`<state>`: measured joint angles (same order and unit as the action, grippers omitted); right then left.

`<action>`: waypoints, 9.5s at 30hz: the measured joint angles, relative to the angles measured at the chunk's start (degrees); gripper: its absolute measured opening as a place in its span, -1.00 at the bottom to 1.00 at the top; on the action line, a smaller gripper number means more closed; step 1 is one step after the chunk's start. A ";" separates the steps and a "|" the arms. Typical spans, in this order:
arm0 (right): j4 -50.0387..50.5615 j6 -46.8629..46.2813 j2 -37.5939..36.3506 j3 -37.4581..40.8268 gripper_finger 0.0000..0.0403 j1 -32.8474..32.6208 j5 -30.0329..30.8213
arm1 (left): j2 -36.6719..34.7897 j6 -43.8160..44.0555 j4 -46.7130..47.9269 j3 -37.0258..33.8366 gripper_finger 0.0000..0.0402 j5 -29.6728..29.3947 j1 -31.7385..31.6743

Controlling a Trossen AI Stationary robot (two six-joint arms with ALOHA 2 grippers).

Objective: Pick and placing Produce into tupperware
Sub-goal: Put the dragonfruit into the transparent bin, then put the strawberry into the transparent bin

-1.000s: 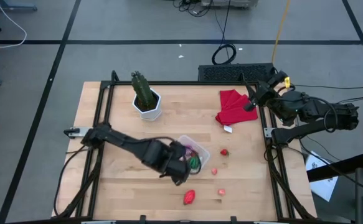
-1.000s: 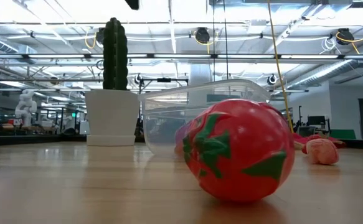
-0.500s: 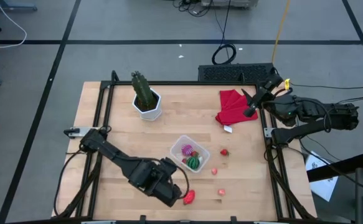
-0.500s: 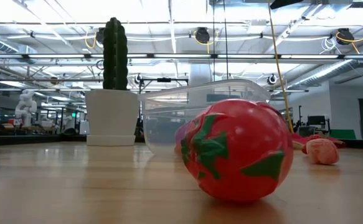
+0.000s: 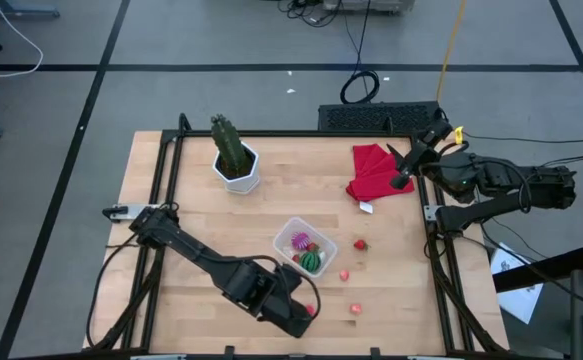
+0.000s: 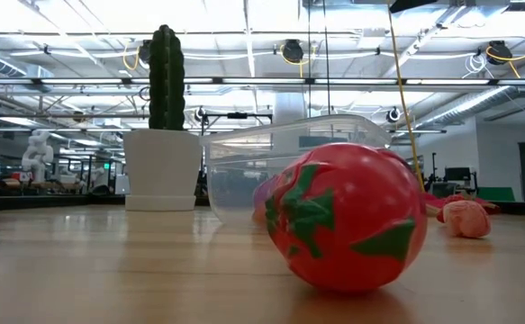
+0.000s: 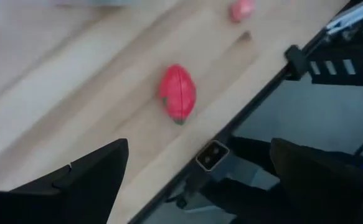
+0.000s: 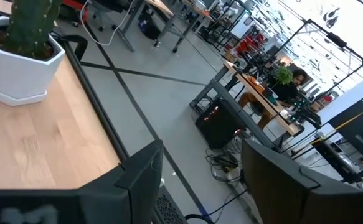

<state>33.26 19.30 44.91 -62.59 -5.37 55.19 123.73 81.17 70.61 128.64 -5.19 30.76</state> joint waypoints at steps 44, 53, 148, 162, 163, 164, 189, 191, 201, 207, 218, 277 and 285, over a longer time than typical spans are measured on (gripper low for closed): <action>-0.46 4.11 0.09 0.00 0.04 0.00 -0.07 | 13.89 -8.29 -8.24 -2.22 0.97 5.60 -1.59; -1.77 4.33 0.17 0.00 0.04 0.02 -0.07 | 15.71 -12.31 -11.96 -2.18 0.97 5.31 -2.87; -2.16 6.30 2.04 0.00 0.04 0.00 0.12 | -3.03 -11.33 -3.82 -7.50 0.11 0.98 -8.08; -2.16 6.99 -1.46 0.00 0.04 0.00 0.21 | -3.04 -24.30 -4.72 -7.50 0.11 0.04 -20.22; -2.16 6.99 -1.63 0.00 0.04 0.02 0.21 | -3.04 -25.04 -5.22 -7.50 0.11 0.11 -20.29; -2.16 6.99 -1.79 0.00 0.04 0.00 0.22 | -3.04 -25.58 -5.47 -7.50 0.11 0.22 -20.29; -2.12 7.39 -2.01 0.00 0.04 0.02 0.23 | -0.90 -21.95 -15.22 -21.67 0.11 3.04 -19.87; -2.12 7.22 -2.00 0.00 0.04 0.02 0.23 | -0.77 -21.47 -15.58 -22.57 0.11 3.38 -19.87; -2.12 6.70 -1.97 0.00 0.04 0.02 0.23 | -0.95 -23.04 -16.97 -23.69 0.11 1.55 -19.91; -2.13 6.70 -1.97 0.01 0.04 0.01 0.23 | -0.95 -23.73 -16.90 -23.71 0.11 -0.65 -19.98; -2.14 6.75 -1.99 0.00 0.04 0.02 0.23 | -0.95 -23.86 -16.90 -23.71 0.11 -0.67 -20.63; 9.82 -21.02 13.21 9.27 0.04 -8.00 -40.57 | -19.46 48.16 19.45 -23.06 0.45 -17.28 14.38; 12.77 -26.22 20.33 14.28 0.04 -8.00 -45.35 | -19.44 50.41 19.34 -27.08 0.45 -12.92 15.17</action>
<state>46.03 -6.92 65.24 -48.31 -13.37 9.83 104.29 131.57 89.95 101.56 -18.11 45.93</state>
